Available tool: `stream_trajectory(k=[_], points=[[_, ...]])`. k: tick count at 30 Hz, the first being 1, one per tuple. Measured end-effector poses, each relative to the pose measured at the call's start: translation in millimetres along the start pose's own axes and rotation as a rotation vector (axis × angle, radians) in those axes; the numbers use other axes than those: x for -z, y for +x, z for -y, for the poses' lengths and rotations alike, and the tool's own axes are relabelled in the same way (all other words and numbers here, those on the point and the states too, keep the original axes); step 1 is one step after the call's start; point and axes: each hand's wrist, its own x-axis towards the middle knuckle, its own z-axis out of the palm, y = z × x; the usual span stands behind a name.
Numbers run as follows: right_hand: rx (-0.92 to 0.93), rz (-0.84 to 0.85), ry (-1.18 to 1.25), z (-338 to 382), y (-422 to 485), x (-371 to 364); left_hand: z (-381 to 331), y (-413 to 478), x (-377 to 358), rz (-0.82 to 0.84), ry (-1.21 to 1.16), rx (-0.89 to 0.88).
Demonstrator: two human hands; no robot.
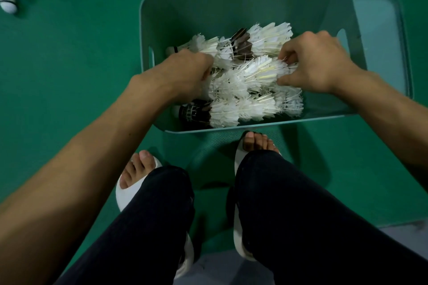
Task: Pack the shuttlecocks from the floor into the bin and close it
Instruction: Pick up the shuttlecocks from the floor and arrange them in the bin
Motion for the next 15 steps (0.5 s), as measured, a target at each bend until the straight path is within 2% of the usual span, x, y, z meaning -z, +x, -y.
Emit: stream_trajectory(k=[5, 12, 15], points=[[-0.002, 0.010, 0.053, -0.3, 0.3, -2.6, 2.1, -1.2, -1.2, -0.059, -0.073, 0.028], [0.022, 0.008, 0.030, -0.9, 0.8, -7.0, 9.2, 6.9, -7.4, 0.043, 0.014, 0.118], [0.028, -0.005, 0.043, -1.3, 1.7, -3.6, 9.5, 7.4, -10.0, -0.059, 0.063, 0.096]])
